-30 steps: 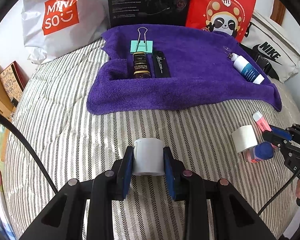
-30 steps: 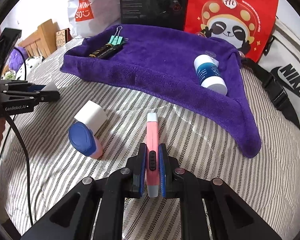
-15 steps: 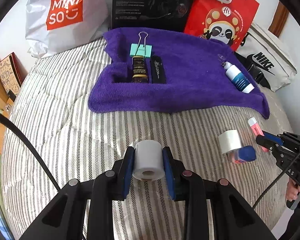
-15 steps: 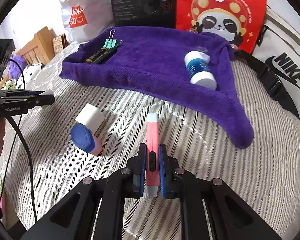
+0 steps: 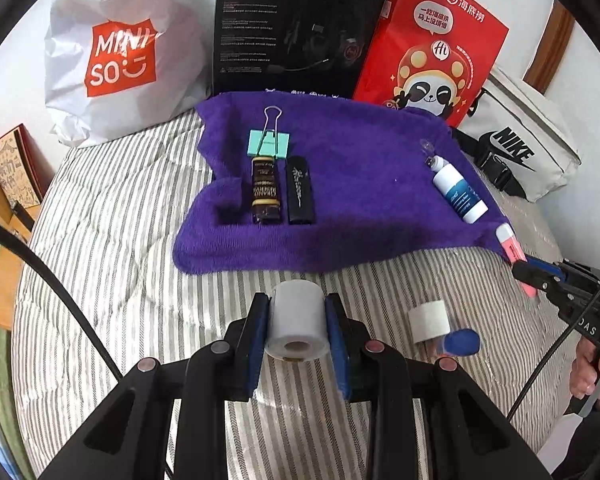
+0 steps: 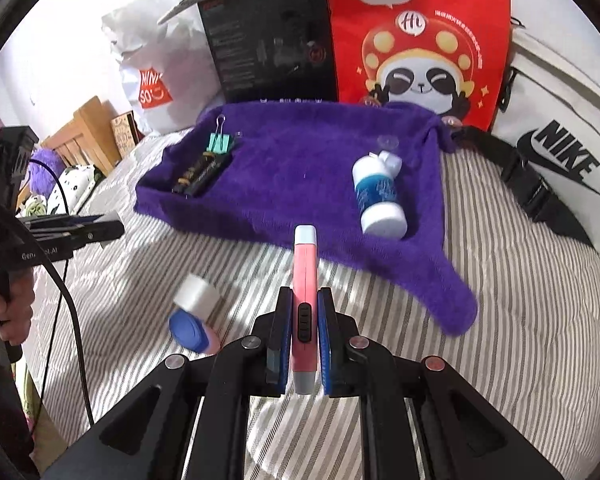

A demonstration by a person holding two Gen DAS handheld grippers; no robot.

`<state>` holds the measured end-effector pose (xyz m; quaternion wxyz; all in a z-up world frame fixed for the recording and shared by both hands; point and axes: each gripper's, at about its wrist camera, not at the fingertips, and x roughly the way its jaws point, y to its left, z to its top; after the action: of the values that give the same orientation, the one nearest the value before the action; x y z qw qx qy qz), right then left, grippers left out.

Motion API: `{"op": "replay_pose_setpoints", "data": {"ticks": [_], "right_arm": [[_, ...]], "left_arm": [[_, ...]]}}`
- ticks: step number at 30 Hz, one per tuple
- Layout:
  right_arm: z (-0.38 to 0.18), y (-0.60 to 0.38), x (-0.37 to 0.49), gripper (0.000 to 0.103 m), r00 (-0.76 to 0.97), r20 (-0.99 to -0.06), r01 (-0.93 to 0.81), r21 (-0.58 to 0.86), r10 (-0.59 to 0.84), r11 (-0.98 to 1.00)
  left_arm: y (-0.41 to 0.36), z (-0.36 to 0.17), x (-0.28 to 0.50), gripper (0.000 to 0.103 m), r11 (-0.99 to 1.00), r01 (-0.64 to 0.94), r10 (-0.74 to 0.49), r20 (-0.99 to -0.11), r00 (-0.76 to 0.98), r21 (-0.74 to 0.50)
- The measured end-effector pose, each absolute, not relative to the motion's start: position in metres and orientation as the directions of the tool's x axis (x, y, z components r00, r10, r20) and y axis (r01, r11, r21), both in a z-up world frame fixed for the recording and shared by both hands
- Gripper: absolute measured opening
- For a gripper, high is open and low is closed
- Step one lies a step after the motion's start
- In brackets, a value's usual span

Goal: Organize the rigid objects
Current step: 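Lift the tape roll and pink pen with both tools, then carry the pink pen onto the towel with the right tool while the left tool carries the tape roll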

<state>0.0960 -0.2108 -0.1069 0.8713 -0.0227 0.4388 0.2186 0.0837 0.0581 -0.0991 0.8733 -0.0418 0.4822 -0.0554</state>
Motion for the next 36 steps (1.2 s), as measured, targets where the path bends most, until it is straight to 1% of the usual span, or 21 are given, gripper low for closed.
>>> {"op": "replay_pose_setpoints", "data": {"ticks": [10, 17, 20, 23, 36], "right_arm": [[-0.091, -0.206, 0.139, 0.012, 0.547, -0.759, -0.368, 0.162, 0.354, 0.916], [-0.091, -0.200, 0.183, 0.012, 0.548, -0.757, -0.330, 0.196, 0.356, 0.924], [-0.095, -0.195, 0.206, 0.012, 0.532, -0.764, -0.325, 0.213, 0.364, 0.922], [-0.103, -0.187, 0.232, 0.012, 0.523, -0.780, -0.320, 0.193, 0.343, 0.928], [-0.134, -0.176, 0.291, 0.012, 0.491, -0.827, -0.261, 0.159, 0.272, 0.952]], "left_arm": [[0.068, -0.087, 0.102, 0.027, 0.989, 0.054, -0.147, -0.822, 0.550, -0.141], [0.077, -0.084, 0.114, 0.027, 0.988, 0.047, -0.148, -0.816, 0.559, -0.146], [0.079, -0.086, 0.121, 0.027, 0.989, 0.041, -0.143, -0.819, 0.556, -0.145], [0.080, -0.088, 0.127, 0.027, 0.988, 0.042, -0.148, -0.819, 0.555, -0.151], [0.091, -0.094, 0.139, 0.027, 0.986, 0.024, -0.152, -0.819, 0.553, -0.167]]}}
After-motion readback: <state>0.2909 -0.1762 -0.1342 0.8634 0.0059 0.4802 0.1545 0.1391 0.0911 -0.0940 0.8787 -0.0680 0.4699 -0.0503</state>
